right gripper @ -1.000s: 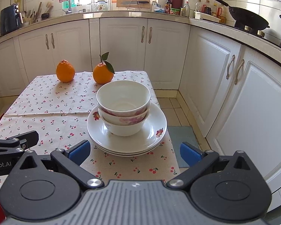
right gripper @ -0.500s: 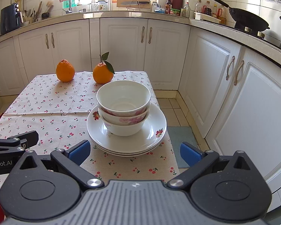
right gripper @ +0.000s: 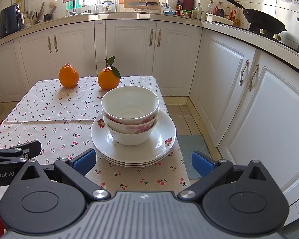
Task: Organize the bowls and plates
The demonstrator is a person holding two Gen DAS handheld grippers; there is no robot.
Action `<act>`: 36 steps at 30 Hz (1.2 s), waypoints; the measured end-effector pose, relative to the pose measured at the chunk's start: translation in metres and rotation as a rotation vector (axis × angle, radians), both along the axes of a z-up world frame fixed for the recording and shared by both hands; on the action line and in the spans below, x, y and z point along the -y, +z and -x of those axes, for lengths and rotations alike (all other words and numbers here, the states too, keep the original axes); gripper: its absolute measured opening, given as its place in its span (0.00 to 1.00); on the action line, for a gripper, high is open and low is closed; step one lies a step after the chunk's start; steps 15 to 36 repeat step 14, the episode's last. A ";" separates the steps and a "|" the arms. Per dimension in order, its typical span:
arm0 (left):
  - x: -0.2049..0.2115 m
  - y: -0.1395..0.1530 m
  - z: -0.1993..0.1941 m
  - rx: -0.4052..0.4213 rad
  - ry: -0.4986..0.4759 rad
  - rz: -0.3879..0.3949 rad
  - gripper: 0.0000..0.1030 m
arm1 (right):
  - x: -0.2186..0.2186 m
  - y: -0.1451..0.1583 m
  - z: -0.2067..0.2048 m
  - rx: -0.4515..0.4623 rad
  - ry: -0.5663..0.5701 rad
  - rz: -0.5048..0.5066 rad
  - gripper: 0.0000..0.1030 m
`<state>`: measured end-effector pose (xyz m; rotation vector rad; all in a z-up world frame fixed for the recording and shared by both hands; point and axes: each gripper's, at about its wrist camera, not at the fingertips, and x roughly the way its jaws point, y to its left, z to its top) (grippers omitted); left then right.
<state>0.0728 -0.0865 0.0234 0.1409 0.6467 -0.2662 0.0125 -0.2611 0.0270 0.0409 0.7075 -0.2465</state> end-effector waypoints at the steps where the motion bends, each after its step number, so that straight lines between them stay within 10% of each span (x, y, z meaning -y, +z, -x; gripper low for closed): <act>1: 0.000 0.000 0.000 0.001 0.000 0.000 0.98 | 0.000 0.000 0.000 0.000 0.001 0.001 1.00; 36: 0.000 -0.001 -0.001 -0.002 0.000 0.002 0.98 | 0.000 0.000 0.000 0.000 0.001 0.004 1.00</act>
